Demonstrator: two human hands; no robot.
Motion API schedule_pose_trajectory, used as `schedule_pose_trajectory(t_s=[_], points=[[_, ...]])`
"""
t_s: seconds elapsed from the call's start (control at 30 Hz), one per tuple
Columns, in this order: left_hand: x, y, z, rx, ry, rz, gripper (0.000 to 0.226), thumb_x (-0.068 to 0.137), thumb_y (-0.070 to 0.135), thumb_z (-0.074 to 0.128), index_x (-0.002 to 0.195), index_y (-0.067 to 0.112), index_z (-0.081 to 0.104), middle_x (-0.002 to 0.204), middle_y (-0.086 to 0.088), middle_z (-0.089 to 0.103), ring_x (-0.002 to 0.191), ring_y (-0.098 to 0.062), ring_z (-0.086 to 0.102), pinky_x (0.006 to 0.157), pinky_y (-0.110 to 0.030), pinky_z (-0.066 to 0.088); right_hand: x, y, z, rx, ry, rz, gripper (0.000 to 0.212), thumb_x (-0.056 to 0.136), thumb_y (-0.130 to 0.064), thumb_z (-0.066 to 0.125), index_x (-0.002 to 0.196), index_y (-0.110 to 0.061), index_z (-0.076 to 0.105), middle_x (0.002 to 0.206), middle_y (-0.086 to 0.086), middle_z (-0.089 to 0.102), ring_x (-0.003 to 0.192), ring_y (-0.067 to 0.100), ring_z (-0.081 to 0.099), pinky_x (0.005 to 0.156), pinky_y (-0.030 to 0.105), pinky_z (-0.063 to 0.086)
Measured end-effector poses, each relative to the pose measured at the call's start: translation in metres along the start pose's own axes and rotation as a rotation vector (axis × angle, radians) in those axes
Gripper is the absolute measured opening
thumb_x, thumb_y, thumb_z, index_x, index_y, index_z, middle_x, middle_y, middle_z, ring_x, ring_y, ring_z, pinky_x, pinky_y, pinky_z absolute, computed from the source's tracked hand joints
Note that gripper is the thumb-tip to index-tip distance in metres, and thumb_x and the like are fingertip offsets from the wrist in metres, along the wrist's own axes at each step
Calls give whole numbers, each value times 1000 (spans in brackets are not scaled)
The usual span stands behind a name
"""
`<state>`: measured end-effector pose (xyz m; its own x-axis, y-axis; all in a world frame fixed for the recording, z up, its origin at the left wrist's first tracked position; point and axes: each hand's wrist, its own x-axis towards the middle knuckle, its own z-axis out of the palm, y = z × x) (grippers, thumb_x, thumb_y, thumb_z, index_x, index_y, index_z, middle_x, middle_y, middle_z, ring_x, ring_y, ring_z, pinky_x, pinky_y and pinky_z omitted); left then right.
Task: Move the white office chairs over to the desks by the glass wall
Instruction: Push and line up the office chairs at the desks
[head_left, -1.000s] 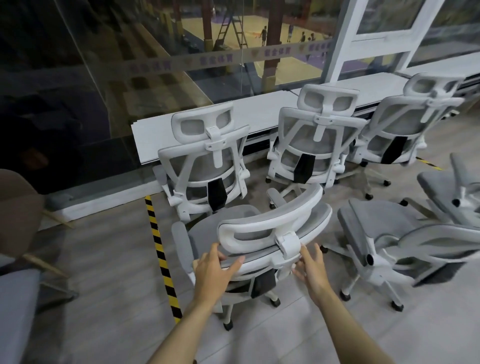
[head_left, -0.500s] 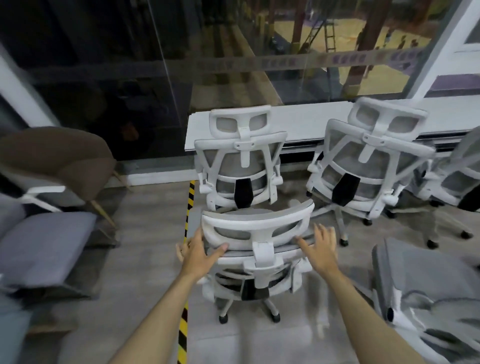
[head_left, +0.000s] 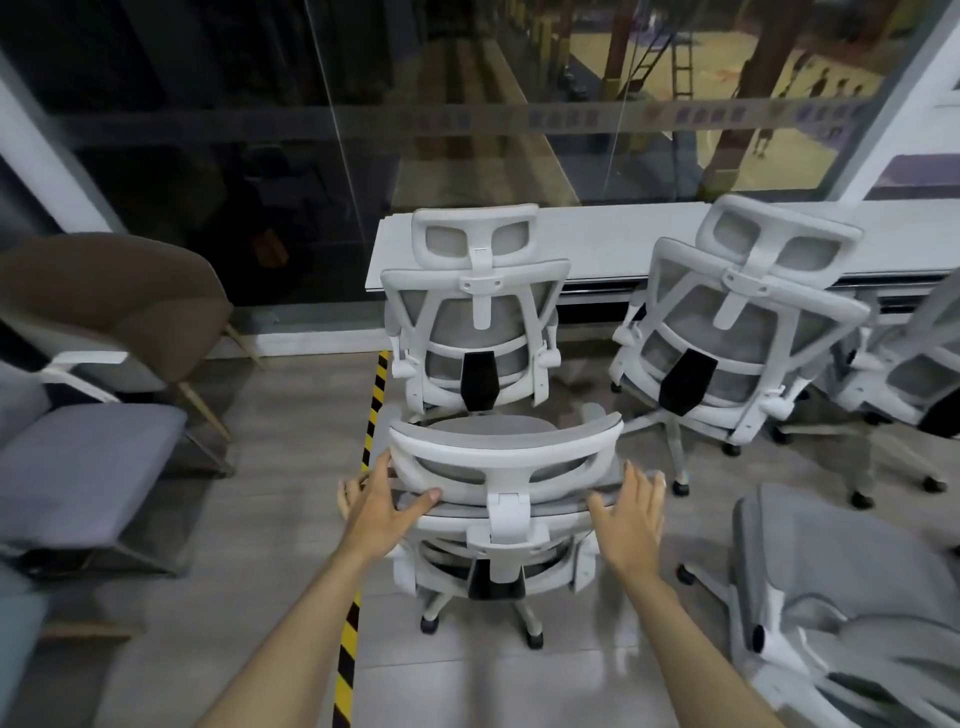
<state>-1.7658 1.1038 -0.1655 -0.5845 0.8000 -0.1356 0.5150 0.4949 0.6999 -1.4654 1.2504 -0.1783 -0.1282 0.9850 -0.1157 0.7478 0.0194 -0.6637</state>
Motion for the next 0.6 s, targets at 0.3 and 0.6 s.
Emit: schedule_pose_trajectory(t_s=[0.3, 0.6], points=[[15, 1, 13, -78, 60, -102, 102, 62, 93, 61, 146, 44, 29, 130, 9, 57, 137, -24, 27, 117, -58, 25, 35, 2, 0, -19, -64, -67, 79, 98, -40, 47, 162, -15, 8, 171, 1, 2, 153, 18, -23, 125, 56, 10], [44, 4, 5, -122, 99, -90, 100, 63, 89, 65, 147, 42, 37, 130, 11, 51, 137, -23, 24, 118, -55, 23, 64, -16, 8, -49, -106, -68, 84, 101, -44, 44, 162, -14, -4, 170, -2, -10, 152, 20, -27, 126, 48, 0]])
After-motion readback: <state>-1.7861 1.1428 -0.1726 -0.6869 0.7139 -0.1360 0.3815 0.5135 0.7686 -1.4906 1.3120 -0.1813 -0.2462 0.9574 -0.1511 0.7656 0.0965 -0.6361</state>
